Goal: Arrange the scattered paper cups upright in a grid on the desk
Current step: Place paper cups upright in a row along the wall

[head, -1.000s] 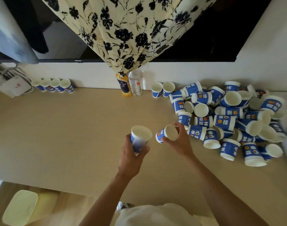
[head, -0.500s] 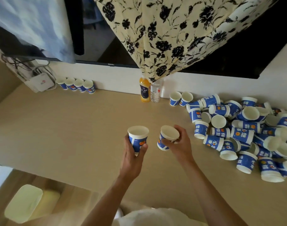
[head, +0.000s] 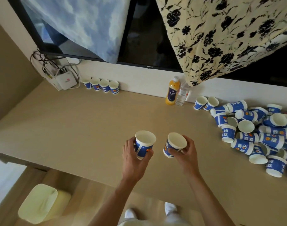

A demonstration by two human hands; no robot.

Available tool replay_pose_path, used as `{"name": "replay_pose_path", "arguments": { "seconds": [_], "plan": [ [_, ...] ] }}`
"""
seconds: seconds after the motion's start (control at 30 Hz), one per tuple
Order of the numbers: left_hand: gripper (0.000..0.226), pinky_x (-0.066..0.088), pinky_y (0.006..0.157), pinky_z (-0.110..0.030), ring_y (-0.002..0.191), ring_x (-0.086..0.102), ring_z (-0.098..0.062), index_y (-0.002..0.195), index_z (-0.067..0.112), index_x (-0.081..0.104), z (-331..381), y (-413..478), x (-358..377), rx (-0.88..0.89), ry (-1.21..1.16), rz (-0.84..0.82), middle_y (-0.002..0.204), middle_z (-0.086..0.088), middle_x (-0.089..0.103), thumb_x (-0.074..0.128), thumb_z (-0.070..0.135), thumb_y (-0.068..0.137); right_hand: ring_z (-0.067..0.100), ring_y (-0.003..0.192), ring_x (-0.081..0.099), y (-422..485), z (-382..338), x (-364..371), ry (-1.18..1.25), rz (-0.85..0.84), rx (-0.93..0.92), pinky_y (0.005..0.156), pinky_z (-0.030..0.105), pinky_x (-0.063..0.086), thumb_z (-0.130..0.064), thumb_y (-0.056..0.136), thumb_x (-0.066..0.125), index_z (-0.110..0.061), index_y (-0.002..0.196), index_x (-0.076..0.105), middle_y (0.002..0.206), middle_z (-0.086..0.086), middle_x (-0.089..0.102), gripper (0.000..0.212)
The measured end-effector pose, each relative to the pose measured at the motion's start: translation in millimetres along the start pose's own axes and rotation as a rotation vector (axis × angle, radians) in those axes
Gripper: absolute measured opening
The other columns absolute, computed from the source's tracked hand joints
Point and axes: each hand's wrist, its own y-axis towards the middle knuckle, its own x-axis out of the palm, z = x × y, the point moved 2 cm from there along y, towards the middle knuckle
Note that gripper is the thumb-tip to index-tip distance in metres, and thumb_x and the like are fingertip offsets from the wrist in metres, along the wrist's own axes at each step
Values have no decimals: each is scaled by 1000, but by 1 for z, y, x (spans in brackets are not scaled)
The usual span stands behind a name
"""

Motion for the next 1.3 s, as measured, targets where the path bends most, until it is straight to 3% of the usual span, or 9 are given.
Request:
{"name": "replay_pose_path", "arguments": {
  "seconds": [0.1, 0.2, 0.27, 0.4, 0.57, 0.77, 1.0, 1.17, 1.3],
  "plan": [
    [55, 45, 80, -22, 104, 52, -6, 121, 36, 48, -9, 8, -11, -30, -9, -11, 111, 19, 53, 76, 39, 73, -3, 90, 68, -4, 0, 16, 11, -7, 14, 74, 14, 53, -6, 55, 86, -8, 122, 55, 114, 2, 68, 74],
    [57, 42, 74, -13, 102, 55, -3, 117, 41, 47, -14, 20, -17, -47, -13, -20, 111, 11, 58, 82, 23, 75, 7, 98, 70, 1, -1, 28, -5, -10, 27, 76, 19, 55, -15, 50, 86, -12, 120, 57, 115, 3, 69, 76],
    [59, 42, 72, -7, 101, 55, -2, 115, 44, 46, -17, 31, -20, -60, -13, -17, 112, 9, 58, 83, 21, 75, 12, 102, 69, 11, -2, 35, -5, -24, 34, 77, 22, 56, -17, 49, 87, -16, 118, 58, 116, 2, 69, 75],
    [59, 41, 72, -3, 102, 54, 2, 119, 37, 48, -21, 56, -27, -66, 20, 13, 114, 10, 59, 84, 21, 75, 7, 98, 70, 39, -3, 54, -26, -73, 43, 76, 20, 56, -7, 58, 89, -17, 120, 60, 116, 0, 70, 69],
    [61, 42, 72, -4, 102, 53, 8, 121, 36, 48, -30, 88, -45, -95, 43, 67, 113, 17, 57, 85, 22, 75, 10, 105, 67, 72, -3, 95, -47, -138, 71, 75, 23, 55, -34, 46, 86, -23, 117, 62, 116, -6, 70, 76],
    [60, 43, 76, -16, 102, 53, 7, 123, 31, 51, -51, 128, -68, -134, 52, 106, 111, 16, 59, 86, 23, 74, 8, 104, 66, 107, -3, 149, -66, -166, 74, 73, 20, 55, -25, 51, 89, -21, 117, 60, 115, -6, 68, 72],
    [62, 37, 74, 0, 101, 52, 9, 125, 28, 51, -76, 189, -96, -143, 38, 58, 111, 19, 57, 86, 22, 74, 12, 109, 64, 158, 2, 221, -147, -104, 74, 69, 11, 50, -8, 63, 95, -17, 119, 59, 119, -1, 66, 67],
    [63, 39, 75, -1, 100, 52, 11, 120, 37, 47, -94, 240, -112, -158, 5, 20, 111, 16, 58, 87, 19, 74, -4, 93, 63, 204, 10, 273, -230, -40, 65, 68, 9, 48, -11, 66, 93, -16, 120, 57, 112, -6, 66, 65],
    [64, 39, 76, -1, 99, 53, 7, 119, 37, 48, -107, 275, -120, -151, -8, 10, 113, 9, 59, 87, 16, 73, 1, 88, 62, 247, 17, 310, -285, -14, 51, 67, 9, 47, -9, 69, 89, -16, 119, 55, 105, -14, 64, 62]
  ]
}}
